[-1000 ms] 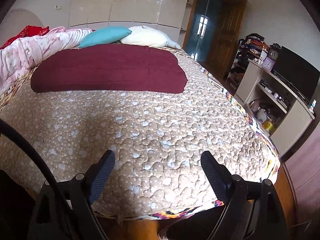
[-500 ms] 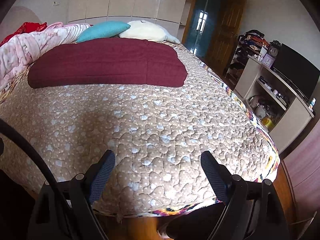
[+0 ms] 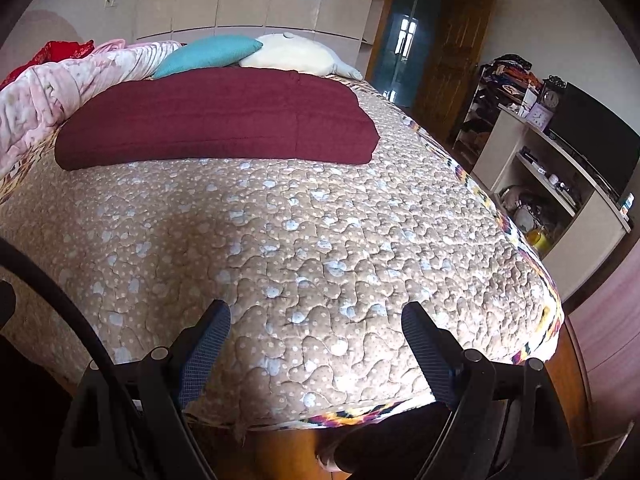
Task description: Fold large clothes
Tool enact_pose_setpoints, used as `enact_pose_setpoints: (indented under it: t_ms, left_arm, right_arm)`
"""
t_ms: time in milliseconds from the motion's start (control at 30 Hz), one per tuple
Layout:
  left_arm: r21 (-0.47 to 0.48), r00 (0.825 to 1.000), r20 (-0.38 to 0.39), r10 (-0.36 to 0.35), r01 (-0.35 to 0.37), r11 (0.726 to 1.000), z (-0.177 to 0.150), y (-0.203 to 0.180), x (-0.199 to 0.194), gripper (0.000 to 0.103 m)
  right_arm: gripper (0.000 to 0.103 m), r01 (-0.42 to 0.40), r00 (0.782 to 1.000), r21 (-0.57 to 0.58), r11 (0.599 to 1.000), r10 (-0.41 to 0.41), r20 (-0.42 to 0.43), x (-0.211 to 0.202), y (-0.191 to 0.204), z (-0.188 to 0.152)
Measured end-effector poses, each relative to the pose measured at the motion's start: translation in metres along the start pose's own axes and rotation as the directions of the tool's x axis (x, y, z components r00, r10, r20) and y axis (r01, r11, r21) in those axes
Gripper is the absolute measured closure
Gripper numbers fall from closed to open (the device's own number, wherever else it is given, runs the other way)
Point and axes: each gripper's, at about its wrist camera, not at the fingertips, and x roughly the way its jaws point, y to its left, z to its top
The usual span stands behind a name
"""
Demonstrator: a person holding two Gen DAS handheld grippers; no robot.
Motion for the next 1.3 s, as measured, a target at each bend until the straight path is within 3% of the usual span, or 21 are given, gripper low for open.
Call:
enact_pose_setpoints:
  t_ms: [1300]
  left_arm:
    - [-0.023,0.996,-0.068,0.052,-0.054,0.998,-0.005,0.007,0.012,0.006]
  right_arm:
    - [0.012,-0.013,1.000,-0.039,0.999,0.012,-0.016,0.004,0.009,-0.007]
